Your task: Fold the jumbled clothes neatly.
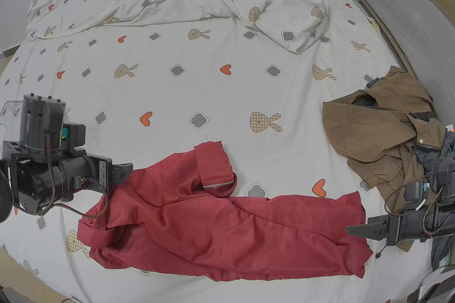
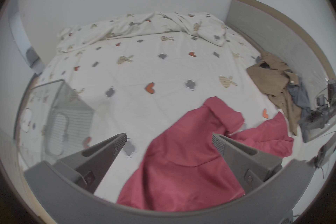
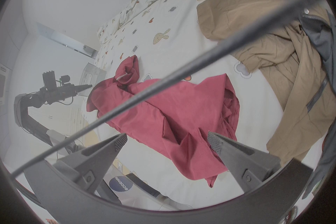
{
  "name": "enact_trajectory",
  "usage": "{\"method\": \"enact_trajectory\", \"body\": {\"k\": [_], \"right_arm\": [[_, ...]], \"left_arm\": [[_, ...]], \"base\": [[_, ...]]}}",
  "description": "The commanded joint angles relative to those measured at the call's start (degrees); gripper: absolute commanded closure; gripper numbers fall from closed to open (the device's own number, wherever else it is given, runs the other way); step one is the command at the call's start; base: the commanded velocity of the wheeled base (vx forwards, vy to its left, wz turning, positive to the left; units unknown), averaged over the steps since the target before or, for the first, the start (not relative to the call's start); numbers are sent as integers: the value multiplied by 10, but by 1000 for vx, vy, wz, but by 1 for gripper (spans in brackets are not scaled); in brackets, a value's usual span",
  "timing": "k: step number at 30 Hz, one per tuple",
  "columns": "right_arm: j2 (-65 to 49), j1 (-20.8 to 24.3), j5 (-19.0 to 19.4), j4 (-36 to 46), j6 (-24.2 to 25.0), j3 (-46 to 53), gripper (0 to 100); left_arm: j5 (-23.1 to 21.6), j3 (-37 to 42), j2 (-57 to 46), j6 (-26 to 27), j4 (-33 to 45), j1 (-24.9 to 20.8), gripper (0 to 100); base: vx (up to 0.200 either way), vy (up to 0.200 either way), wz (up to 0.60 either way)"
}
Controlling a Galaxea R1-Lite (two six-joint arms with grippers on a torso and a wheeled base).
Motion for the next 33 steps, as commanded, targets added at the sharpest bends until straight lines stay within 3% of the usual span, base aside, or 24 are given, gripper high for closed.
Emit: {"method": "enact_trajectory", "body": {"k": [1,3,5,6,8,14,21,33], "right_arm": [[7,1,1,0,0,-16,0],[16,1,1,0,0,-22,0],[28,2,1,-1,0,-30,0],[29,3,1,-1,0,-30,0],[33,4,2,-2,0,-39,0],[34,3,3,-1,1,-48,0],[34,1,1,-1,1,-48,0],[35,1,-1,-1,2,-49,0]], "left_arm": [[-6,-27,24,3,-3,-15,0],[-40,-51,61,3,-3,-16,0],[-134,-83,110,5,-4,-5,0],[-138,-84,113,5,-4,-3,0],[-211,-120,158,32,-2,20,0],[-285,-158,231,104,-3,57,0],[-288,-171,280,142,-20,62,0],[-286,-244,332,143,-27,42,0]], "base": [[0,0,0],[0,0,0],[0,0,0],[0,0,0],[0,0,0],[0,0,0],[0,0,0],[0,0,0]]}}
